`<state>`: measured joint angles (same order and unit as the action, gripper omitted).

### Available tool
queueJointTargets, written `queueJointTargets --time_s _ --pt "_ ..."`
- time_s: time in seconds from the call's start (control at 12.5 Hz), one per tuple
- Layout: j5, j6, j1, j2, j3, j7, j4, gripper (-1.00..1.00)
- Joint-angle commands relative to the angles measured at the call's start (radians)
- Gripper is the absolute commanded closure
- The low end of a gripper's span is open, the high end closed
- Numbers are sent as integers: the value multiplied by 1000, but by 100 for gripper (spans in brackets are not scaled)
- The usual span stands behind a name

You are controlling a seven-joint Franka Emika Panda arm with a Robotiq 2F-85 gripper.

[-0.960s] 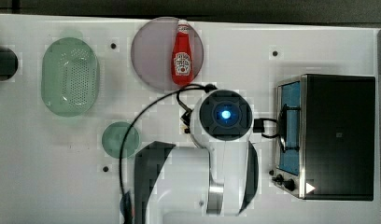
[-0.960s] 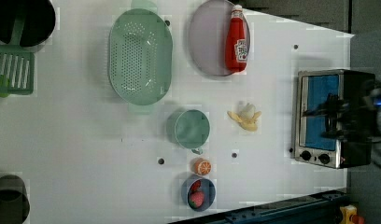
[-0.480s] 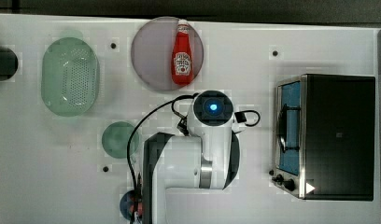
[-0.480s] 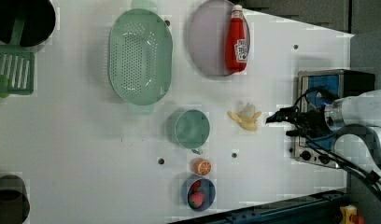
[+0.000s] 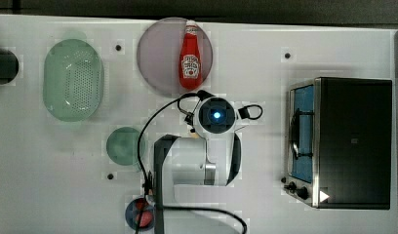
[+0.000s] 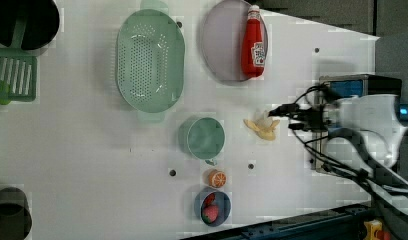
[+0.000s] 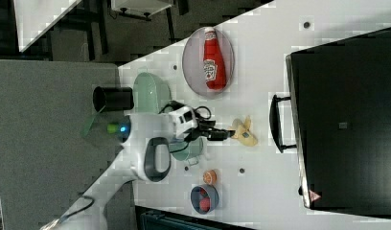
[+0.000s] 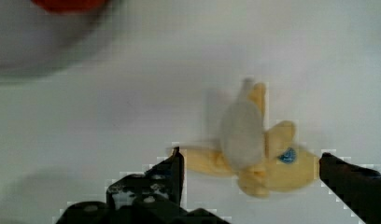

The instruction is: Pick Banana and place it in mug.

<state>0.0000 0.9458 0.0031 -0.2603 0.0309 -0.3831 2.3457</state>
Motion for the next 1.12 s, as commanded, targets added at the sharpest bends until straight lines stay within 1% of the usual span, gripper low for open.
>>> queueJointTargets --time_s 0.08,0.32,0.56,0.64,0.72,0.8,1.04,1.12 --pt "-9 108 4 -59 1 -58 39 -100" --pt "-9 218 3 -121 -2 -58 46 -100" --pt "-9 252 3 -153 -10 -58 58 -100" --pt "-9 256 3 -152 -12 -58 60 -92" --pt "-9 257 3 -153 -13 -58 60 -69" --pt "-9 257 3 -153 -12 -58 63 -42" --pt "-9 268 3 -152 -14 -58 62 25" --pt "-9 268 3 -149 -15 -58 62 28"
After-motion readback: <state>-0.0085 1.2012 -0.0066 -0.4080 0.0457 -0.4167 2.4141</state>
